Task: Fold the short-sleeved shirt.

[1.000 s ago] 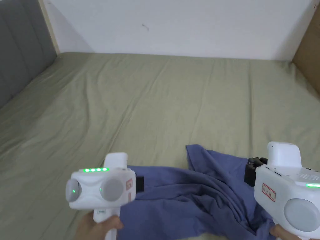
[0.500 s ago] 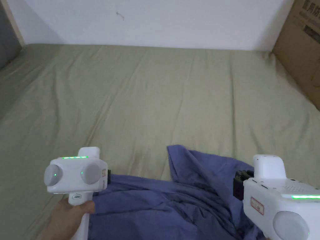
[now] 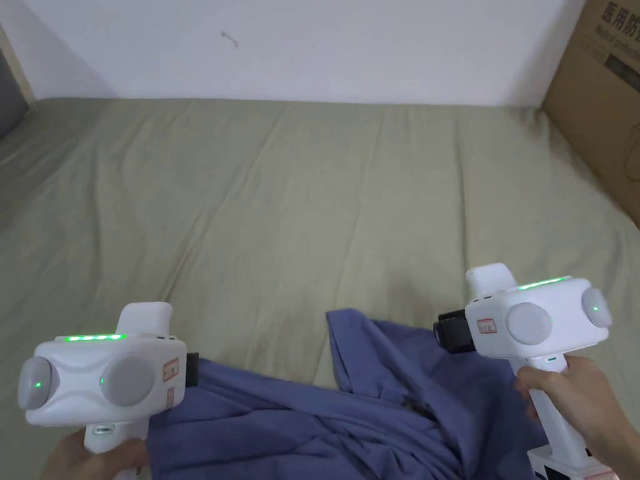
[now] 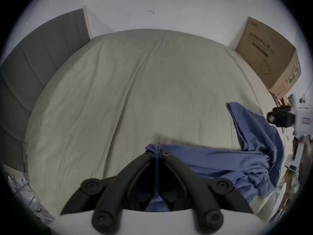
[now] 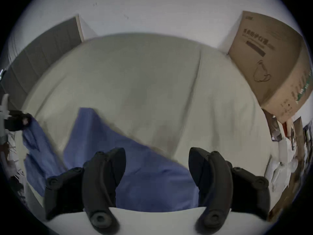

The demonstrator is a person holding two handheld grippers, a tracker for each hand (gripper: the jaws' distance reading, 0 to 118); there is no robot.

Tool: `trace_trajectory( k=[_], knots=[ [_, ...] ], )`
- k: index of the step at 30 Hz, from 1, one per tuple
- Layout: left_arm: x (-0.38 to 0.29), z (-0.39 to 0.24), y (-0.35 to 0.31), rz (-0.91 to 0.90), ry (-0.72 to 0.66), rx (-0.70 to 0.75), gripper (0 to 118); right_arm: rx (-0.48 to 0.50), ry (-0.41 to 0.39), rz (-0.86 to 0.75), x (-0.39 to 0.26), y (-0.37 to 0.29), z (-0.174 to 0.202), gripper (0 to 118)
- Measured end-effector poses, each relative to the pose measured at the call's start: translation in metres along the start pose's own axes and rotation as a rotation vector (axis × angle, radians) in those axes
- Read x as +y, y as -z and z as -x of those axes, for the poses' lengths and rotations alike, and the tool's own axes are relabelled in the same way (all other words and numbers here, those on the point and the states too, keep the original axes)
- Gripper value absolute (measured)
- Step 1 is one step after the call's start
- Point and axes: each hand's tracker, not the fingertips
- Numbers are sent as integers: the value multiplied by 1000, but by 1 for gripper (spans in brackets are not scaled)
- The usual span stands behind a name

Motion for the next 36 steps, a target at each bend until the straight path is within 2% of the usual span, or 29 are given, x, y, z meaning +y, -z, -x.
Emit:
trace_trajectory(
  k=[1, 2, 3, 4, 5, 6, 7, 8, 9, 10, 14, 16, 19, 24, 29, 32, 36],
  knots=[
    [3, 1, 0, 5, -21, -12, 2, 15, 3, 37, 0, 13, -3, 79],
    [4, 4, 1, 11, -49, -24, 2, 38, 10, 96, 0, 27, -6, 68],
    [3, 5, 2, 15, -73, -27, 2, 88, 36, 140, -4, 36, -8, 65],
    [3, 7, 2, 20, -87, -32, 2, 76, 34, 97, -6, 36, -7, 64],
    [5, 8, 3, 20, -82, -34, 2, 66, 27, 89, -2, 30, -6, 57],
    [5, 7, 2, 20, -75, -30, 2, 62, 14, 89, 1, 23, -4, 41],
    [4, 6, 0, 19, -67, -25, 2, 41, -43, 61, -2, 13, 4, 5],
    [4, 4, -1, 17, -56, -20, 2, -7, -81, 52, -3, 10, 8, 1],
    [5, 4, -1, 15, -45, -13, 2, -49, -100, 43, -4, 9, 8, 1],
    [5, 3, -4, 13, -45, -9, 2, 8, -64, 53, -5, 8, 7, 1],
    [6, 5, -22, -6, -39, -11, 2, 28, 77, 1, -7, -21, -2, 1],
    [6, 6, -37, -25, -27, 2, 2, 37, 95, -37, -6, -36, -17, 1],
    [9, 13, -63, -72, -26, 21, 2, 13, 123, -109, -7, -77, -35, 1],
    [9, 18, -121, -181, -13, 82, 2, 7, 230, -247, -18, -162, -66, 1],
    [14, 38, -158, -241, -24, 71, 2, -27, 277, -348, -28, -234, -90, 1],
    [25, 41, -183, -288, -19, 78, 2, -10, 311, -403, -23, -265, -109, 1],
    [61, 46, -215, -399, -46, 42, 2, -10, 320, -467, -2, -302, -114, 1]
  ],
)
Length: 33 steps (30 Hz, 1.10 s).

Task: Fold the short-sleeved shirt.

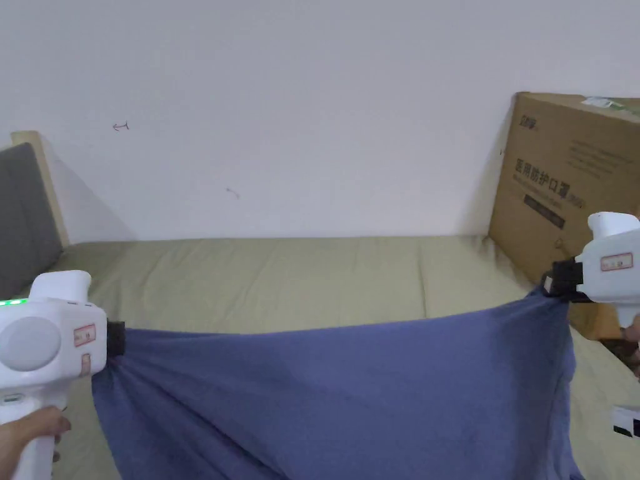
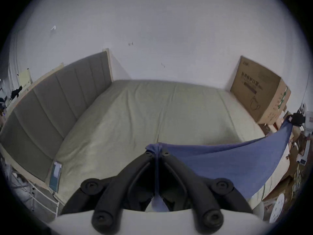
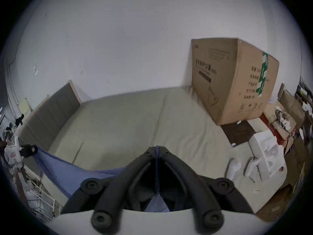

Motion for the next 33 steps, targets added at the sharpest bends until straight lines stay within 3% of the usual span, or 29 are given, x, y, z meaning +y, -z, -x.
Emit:
trace_trajectory(
  k=[8, 21, 25, 27, 30, 33],
  knots=[
    [120, -5, 4, -128, 37, 45, 2, 11, 85, -129, 111, -6, 19, 1],
    [330, -29, 7, -423, 82, 170, 2, 5, 107, -352, 311, 2, 65, 1],
    [362, -21, 0, -534, 4, 136, 2, 0, 87, -401, 342, -9, 81, 1],
    [368, -21, 5, -535, 27, 152, 2, 15, 107, -420, 348, -13, 83, 1],
    [367, -25, 20, -532, 95, 202, 2, 0, 56, -405, 348, -5, 87, 1],
    [346, -21, 45, -523, 44, 187, 2, -15, 20, -361, 331, 18, 88, 1]
  ],
)
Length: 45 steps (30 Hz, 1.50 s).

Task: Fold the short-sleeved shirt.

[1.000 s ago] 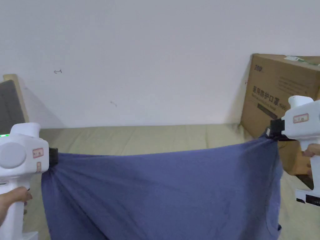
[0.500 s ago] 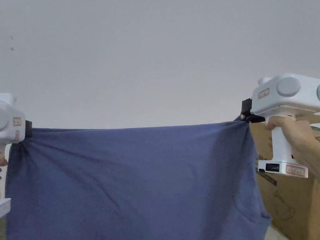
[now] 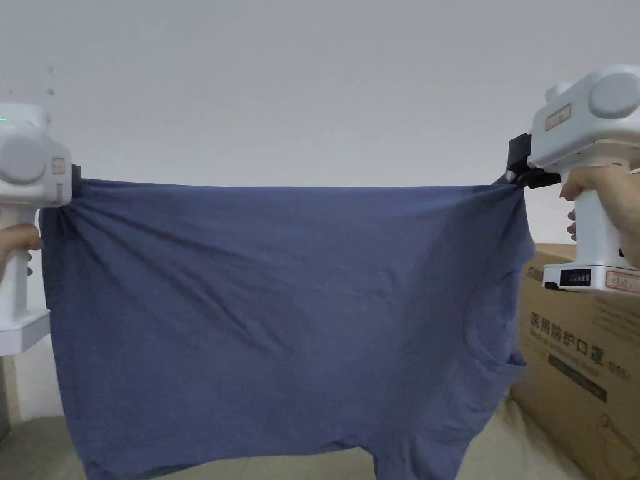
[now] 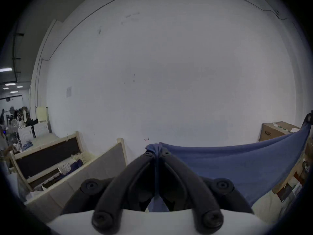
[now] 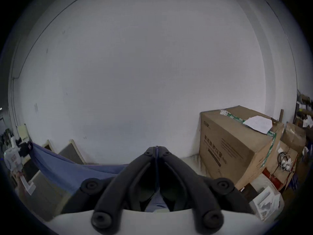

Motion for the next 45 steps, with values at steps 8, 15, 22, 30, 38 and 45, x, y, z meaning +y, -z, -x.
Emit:
trace_trajectory(
  k=[8, 15, 22, 30, 38, 45],
  knots=[
    [-183, -31, 69, 323, 98, 19, 2, -35, -10, 292, -143, 100, -17, 1],
    [-375, -57, 107, 729, 81, 29, 2, -108, 41, 651, -320, 192, -45, 1],
    [-477, -43, 101, 968, 73, 46, 2, -125, 90, 859, -444, 198, -81, 1],
    [-469, -3, 16, 890, 67, -53, 2, -53, 130, 829, -479, 98, -98, 1],
    [-474, 45, -128, 802, 155, -92, 2, -7, 221, 802, -526, -70, -105, 1],
    [-499, 83, -266, 822, 160, -84, 2, -12, 183, 836, -568, -208, -101, 1]
  ],
)
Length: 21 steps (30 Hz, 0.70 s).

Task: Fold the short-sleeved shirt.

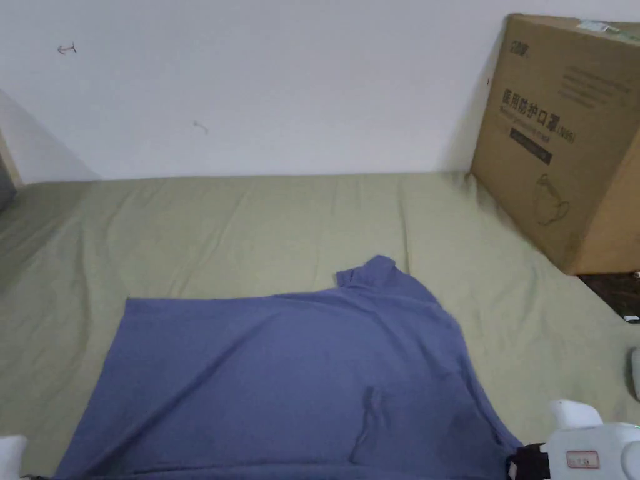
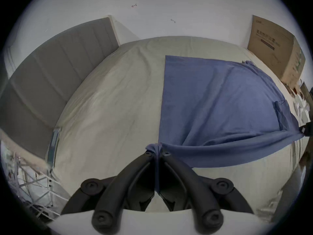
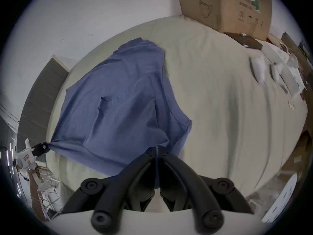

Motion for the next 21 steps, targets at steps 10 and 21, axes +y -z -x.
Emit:
trace_trajectory(
  k=[10, 21],
  knots=[
    [-73, 1, -33, 19, -13, 20, 48, -40, 6, 8, -72, -13, -7, 2],
    [-63, 9, -92, -132, -31, -23, 89, -79, -140, -101, -65, -48, 22, 65]
  ],
)
